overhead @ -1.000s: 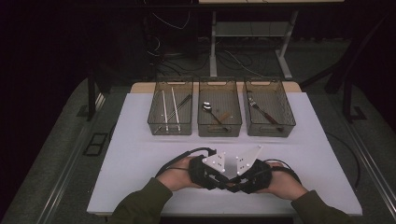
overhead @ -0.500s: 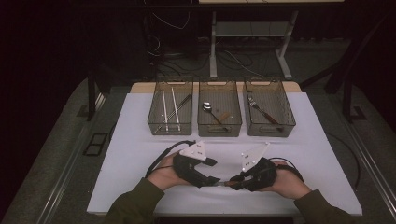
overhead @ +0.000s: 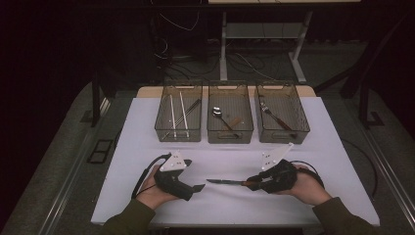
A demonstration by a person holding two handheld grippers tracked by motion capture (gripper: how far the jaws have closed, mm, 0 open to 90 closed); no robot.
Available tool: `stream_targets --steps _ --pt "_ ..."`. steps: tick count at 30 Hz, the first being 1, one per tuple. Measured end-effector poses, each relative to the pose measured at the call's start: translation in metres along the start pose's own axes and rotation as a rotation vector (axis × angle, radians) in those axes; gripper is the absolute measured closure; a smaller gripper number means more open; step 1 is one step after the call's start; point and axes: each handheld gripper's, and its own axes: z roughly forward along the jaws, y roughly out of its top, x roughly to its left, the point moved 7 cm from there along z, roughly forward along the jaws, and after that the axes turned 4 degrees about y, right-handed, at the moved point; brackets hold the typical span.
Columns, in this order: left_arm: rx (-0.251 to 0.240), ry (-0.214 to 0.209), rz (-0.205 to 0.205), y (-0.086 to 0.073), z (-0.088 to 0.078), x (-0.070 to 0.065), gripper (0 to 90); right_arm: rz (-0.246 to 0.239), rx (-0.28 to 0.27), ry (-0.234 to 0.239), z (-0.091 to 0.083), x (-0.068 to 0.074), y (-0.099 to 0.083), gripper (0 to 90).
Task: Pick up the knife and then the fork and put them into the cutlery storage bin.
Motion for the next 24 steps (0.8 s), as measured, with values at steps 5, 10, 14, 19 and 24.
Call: stream_targets --steps 5,10,14,19,24 --pt "-0.016 0.042 -0.028 -0.008 -0.005 0.006 0.0 0.042 -0.037 -0.025 -0.009 -0.007 -0.001 76.1" --pt "-0.007 0.051 -0.048 -0.013 -0.006 0.010 0.0 0.098 -0.069 -0.056 -0.019 -0.014 -0.003 76.1" --pt "-0.007 0.060 -0.054 -0.014 -0.005 0.012 0.0 0.131 -0.094 -0.078 -0.027 -0.021 -0.004 76.1" --pt "-0.005 0.062 -0.055 -0.015 -0.004 0.012 0.0 0.161 -0.127 -0.111 -0.038 -0.032 -0.005 76.1" --pt "-0.005 0.066 -0.052 -0.016 -0.004 0.012 0.0 0.199 -0.154 -0.154 -0.051 -0.044 -0.004 76.0"
